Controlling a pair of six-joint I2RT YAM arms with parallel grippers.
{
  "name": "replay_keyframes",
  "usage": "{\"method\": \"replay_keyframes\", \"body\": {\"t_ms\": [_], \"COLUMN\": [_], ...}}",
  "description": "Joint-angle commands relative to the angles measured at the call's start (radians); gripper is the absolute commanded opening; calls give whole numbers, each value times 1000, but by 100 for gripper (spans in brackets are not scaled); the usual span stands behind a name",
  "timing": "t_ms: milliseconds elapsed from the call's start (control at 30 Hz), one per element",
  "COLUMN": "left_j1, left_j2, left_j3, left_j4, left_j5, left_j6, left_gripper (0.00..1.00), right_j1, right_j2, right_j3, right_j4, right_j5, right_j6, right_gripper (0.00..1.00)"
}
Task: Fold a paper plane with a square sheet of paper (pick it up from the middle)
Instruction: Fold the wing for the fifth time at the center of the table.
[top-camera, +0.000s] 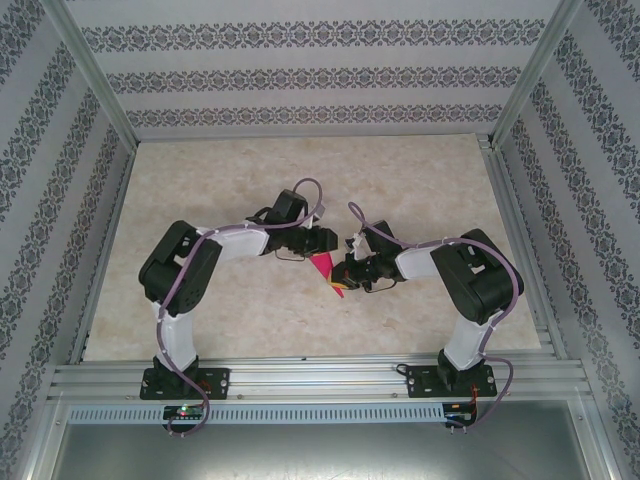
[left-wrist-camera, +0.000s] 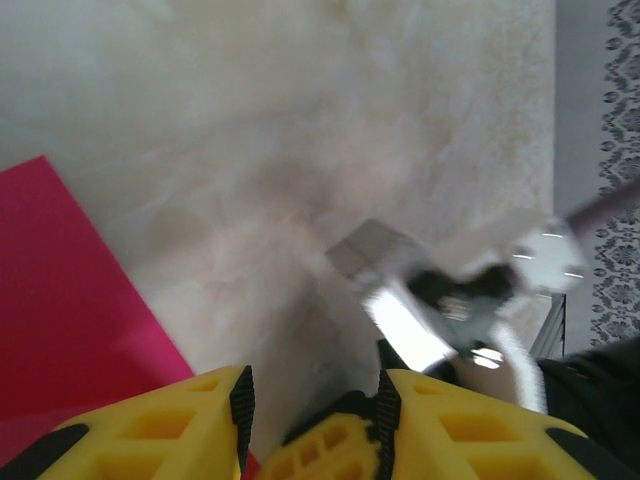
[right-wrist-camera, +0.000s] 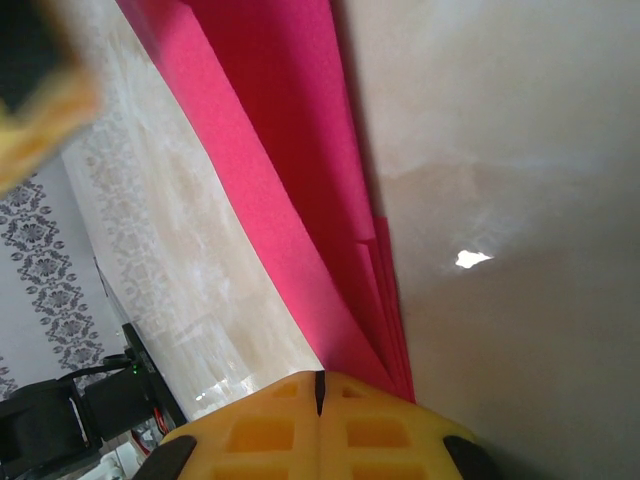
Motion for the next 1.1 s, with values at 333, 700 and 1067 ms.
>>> {"method": "replay_keyframes", "body": {"t_ms": [333,700,1067], "left_j1": [8,7,11], "left_j2": [113,115,119], "left_j3": [-27,-26,-38], "left_j4": [-8,-13,-20], "left_j5": [-84,-68,-81], "left_j6": [-4,-19,-48], "left_gripper": [38,38,35], "right_j1": [-17,28,36], "right_j2": [-118,-55,74], "right_j3": [-46,82,26], "right_j4": [-89,-27,-52], "right_j5": [50,63,102], "right_j6": [68,143,103], "right_gripper": [0,0,2]}}
